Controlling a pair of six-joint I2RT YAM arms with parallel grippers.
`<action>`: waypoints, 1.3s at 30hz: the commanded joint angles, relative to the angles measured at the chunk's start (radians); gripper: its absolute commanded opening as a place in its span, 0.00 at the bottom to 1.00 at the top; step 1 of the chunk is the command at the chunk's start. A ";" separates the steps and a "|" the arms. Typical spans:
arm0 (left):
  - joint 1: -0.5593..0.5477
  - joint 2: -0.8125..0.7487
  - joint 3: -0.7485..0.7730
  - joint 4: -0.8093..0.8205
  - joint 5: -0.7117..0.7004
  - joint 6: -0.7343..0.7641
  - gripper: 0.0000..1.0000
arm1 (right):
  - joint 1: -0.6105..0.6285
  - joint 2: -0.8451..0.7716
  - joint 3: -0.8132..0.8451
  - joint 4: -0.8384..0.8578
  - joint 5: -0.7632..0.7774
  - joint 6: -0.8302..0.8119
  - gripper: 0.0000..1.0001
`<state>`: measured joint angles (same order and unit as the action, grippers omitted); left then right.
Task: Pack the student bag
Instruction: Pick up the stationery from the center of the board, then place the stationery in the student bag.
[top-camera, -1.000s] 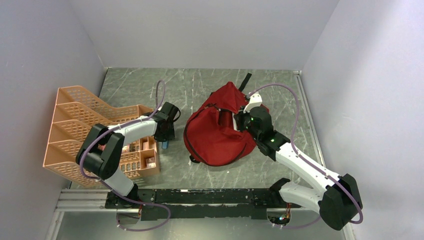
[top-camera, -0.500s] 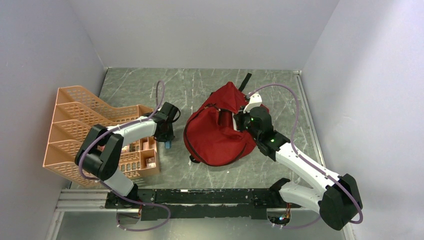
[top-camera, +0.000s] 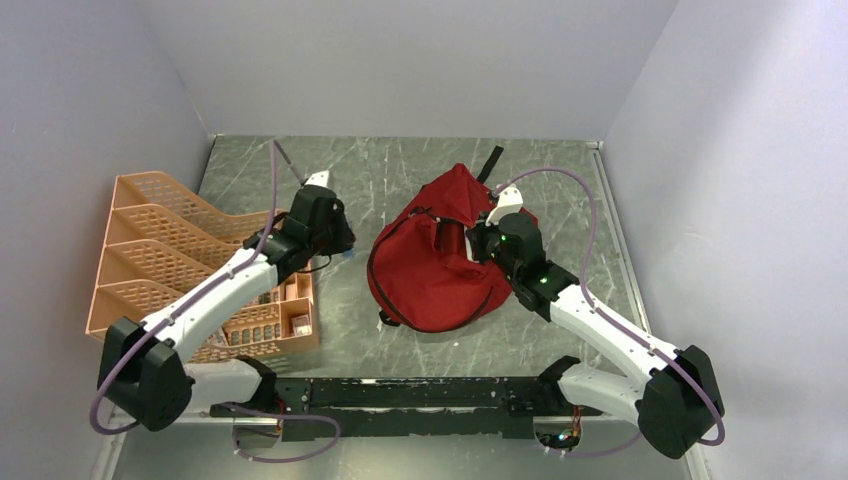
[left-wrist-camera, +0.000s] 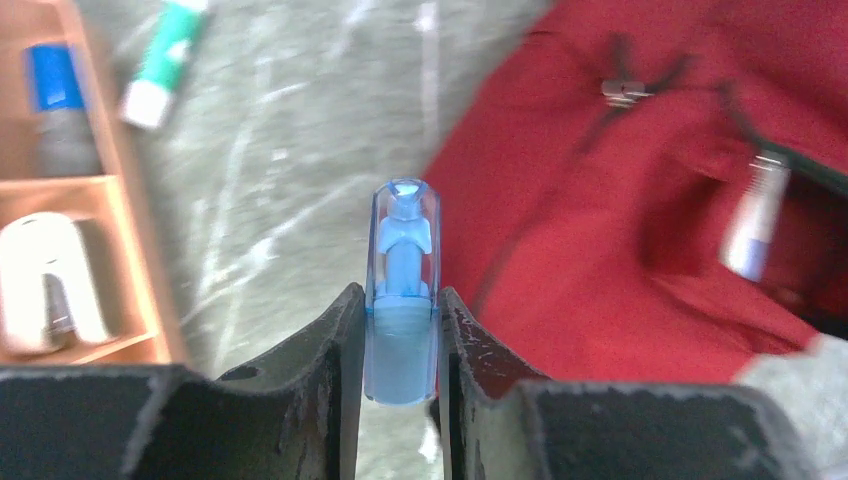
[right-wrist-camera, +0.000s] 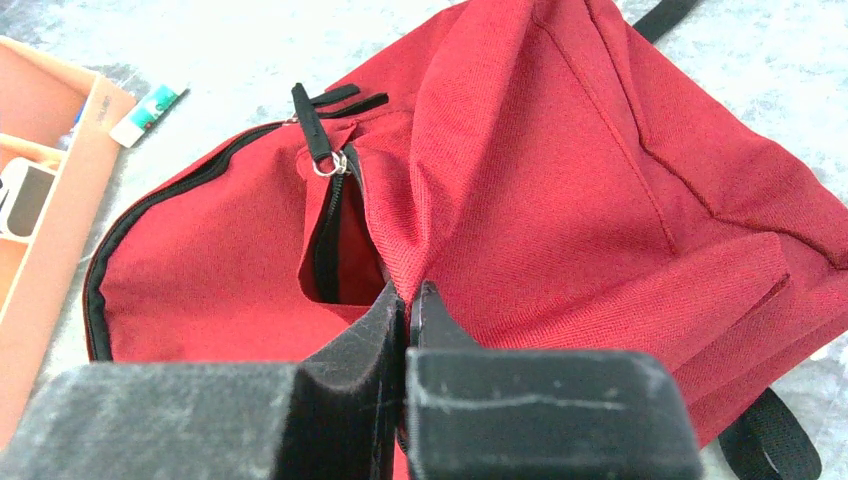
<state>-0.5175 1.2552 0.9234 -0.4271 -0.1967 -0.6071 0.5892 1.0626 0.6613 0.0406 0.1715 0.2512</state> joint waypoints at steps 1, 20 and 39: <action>-0.130 -0.023 0.049 0.162 0.085 -0.011 0.05 | 0.010 -0.014 0.002 0.040 -0.015 0.024 0.00; -0.396 0.354 0.141 0.548 0.281 -0.129 0.05 | 0.010 -0.010 0.018 0.027 -0.047 0.039 0.00; -0.335 0.614 0.296 0.772 0.267 -0.229 0.05 | 0.010 -0.012 0.016 0.026 -0.100 0.068 0.00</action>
<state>-0.8791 1.8500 1.1999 0.1749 0.0532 -0.7708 0.5842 1.0626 0.6617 0.0429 0.1394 0.2863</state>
